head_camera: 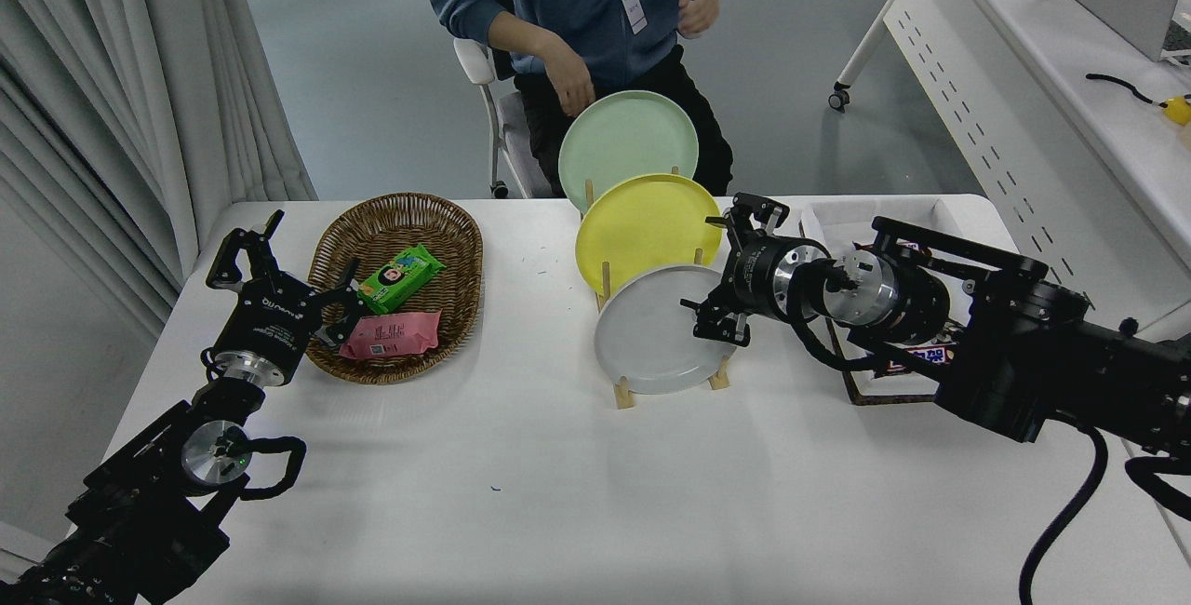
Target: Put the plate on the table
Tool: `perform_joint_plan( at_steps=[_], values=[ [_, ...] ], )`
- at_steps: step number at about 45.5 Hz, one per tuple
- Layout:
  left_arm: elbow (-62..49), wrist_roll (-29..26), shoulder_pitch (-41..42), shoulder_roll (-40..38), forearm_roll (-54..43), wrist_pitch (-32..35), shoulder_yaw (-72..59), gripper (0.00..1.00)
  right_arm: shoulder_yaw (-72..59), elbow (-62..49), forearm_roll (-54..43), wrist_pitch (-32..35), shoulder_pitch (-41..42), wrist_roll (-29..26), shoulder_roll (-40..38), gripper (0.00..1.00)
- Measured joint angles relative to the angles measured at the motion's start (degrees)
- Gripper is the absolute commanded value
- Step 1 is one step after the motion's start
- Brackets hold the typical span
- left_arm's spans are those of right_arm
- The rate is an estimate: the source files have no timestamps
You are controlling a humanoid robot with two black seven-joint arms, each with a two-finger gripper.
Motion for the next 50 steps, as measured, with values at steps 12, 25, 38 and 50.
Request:
perform_joint_plan(
  at_steps=[12, 25, 38, 50],
  values=[
    [0.01, 0.00, 0.00, 0.00, 0.00, 0.00, 0.00, 1.00, 0.34, -0.48, 0.43, -0.10, 0.25, -0.05, 0.39, 0.69],
    [0.01, 0.00, 0.00, 0.01, 0.00, 0.00, 0.00, 1.00, 0.53, -0.57, 0.83, -0.03, 0.41, -0.37, 0.72, 0.58],
    [0.01, 0.00, 0.00, 0.01, 0.00, 0.00, 0.00, 1.00, 0.54, -0.59, 1.02, 0.17, 0.47, -1.20, 0.88, 0.47],
    [0.01, 0.00, 0.00, -0.01, 0.00, 0.00, 0.00, 1.00, 0.44, -0.44, 1.08, 0.29, 0.50, -2.28, 0.92, 0.40]
  ],
)
